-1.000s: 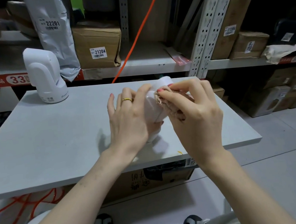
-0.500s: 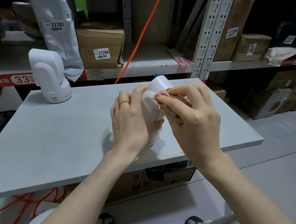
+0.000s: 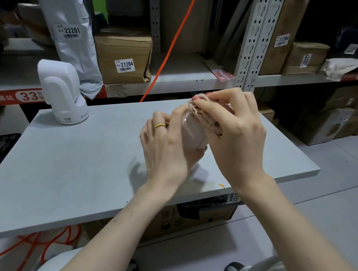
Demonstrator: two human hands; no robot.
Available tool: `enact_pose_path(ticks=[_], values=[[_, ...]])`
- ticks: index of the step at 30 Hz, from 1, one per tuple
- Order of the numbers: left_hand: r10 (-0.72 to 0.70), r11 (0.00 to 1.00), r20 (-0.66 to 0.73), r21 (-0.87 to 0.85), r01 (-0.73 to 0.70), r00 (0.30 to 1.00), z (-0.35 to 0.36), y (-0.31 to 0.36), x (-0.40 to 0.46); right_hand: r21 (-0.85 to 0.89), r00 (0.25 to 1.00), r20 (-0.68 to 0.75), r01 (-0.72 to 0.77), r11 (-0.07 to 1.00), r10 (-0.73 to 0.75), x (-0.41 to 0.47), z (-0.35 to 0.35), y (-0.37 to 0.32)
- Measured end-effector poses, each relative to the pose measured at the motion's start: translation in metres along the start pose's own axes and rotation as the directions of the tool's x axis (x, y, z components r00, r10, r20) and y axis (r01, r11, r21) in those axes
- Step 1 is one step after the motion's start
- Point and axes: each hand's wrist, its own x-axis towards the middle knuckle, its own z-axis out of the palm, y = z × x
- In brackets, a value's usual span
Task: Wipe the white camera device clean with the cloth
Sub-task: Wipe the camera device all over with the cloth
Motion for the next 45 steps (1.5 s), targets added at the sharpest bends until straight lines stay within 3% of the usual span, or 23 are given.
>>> enact_pose_path(ticks=[9, 15, 18, 23, 32, 38, 45], values=[[-0.255, 0.939, 0.058, -0.224, 0.262, 0.965, -0.006, -0.008, 0.006, 0.116, 0.993, 0.119, -0.013, 0.993, 0.000, -0.015, -0.006, -0.001], [-0.330, 0.889, 0.041, -0.321, 0.325, 0.943, -0.010, -0.017, 0.006, 0.338, 0.969, 0.151, -0.237, 0.911, 0.196, -0.010, -0.003, -0.001], [-0.347, 0.890, 0.039, -0.302, 0.342, 0.937, -0.012, -0.024, 0.007, 0.422, 0.924, 0.216, -0.380, 0.823, 0.316, -0.004, -0.006, 0.002], [-0.301, 0.913, 0.174, -0.232, 0.336, 0.938, -0.018, -0.022, 0.002, 0.565, 0.778, 0.453, -0.628, 0.535, 0.436, 0.000, -0.008, 0.000], [-0.276, 0.892, 0.372, -0.245, 0.380, 0.887, -0.033, -0.038, -0.003, 0.559, 0.730, 0.558, -0.682, 0.472, 0.394, -0.002, -0.004, -0.005], [-0.253, 0.841, 0.410, -0.354, 0.409, 0.876, -0.042, -0.041, 0.002, 0.552, 0.700, 0.563, -0.714, 0.431, 0.439, -0.001, -0.005, -0.004], [-0.303, 0.843, 0.419, -0.301, 0.446, 0.856, -0.037, -0.046, 0.003, 0.484, 0.633, 0.628, -0.773, 0.410, 0.452, -0.005, -0.004, 0.005]])
